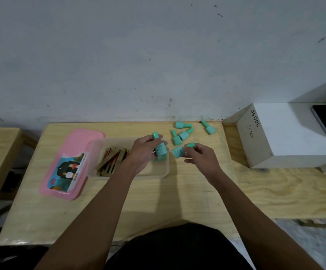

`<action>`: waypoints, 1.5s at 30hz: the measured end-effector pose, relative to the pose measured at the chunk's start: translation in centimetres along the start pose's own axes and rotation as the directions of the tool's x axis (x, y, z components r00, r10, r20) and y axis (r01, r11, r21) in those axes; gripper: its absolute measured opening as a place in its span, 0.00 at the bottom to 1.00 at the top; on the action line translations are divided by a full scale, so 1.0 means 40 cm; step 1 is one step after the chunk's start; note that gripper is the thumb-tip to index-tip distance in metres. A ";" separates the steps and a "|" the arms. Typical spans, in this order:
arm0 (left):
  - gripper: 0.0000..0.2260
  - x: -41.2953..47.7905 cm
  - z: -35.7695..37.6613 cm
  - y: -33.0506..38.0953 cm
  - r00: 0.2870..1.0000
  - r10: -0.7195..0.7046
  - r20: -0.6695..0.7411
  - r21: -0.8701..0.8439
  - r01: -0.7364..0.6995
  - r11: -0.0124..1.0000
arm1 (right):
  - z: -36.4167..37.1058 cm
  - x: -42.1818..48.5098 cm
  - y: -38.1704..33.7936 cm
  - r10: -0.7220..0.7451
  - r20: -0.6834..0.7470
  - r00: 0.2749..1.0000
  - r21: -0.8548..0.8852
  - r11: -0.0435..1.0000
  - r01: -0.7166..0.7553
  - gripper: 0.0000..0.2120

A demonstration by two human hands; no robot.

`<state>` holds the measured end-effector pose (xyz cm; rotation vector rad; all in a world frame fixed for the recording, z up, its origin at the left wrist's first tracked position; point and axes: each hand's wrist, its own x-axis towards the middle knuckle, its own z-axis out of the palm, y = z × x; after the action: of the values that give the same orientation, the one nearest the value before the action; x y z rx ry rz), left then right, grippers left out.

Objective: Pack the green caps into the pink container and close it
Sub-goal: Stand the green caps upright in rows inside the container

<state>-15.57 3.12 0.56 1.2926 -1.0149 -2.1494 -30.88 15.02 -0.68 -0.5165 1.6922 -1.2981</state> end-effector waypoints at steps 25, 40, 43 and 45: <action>0.13 0.005 -0.177 -0.082 0.941 0.336 0.041 0.798 -0.233 0.556 | 0.173 0.077 0.046 -0.210 0.417 0.884 -0.908 -0.060 0.414 0.09; 0.08 0.043 -0.150 -0.155 0.904 0.415 0.102 0.881 -0.276 0.385 | 0.167 0.076 0.074 -0.365 0.378 0.850 -0.921 -0.054 0.386 0.07; 0.08 0.054 -0.148 -0.169 0.904 0.416 0.102 0.888 -0.271 0.371 | 0.167 0.074 0.073 -0.392 0.364 0.845 -0.923 -0.026 0.385 0.05; 0.06 0.060 -0.146 -0.176 0.903 0.416 0.105 0.893 -0.270 0.360 | 0.166 0.074 0.075 -0.414 0.352 0.840 -0.924 -0.008 0.383 0.06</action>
<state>-11.51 3.87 -7.95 1.3870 -2.3115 -1.0730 -26.16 10.30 -4.80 -1.9524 2.3838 -0.1707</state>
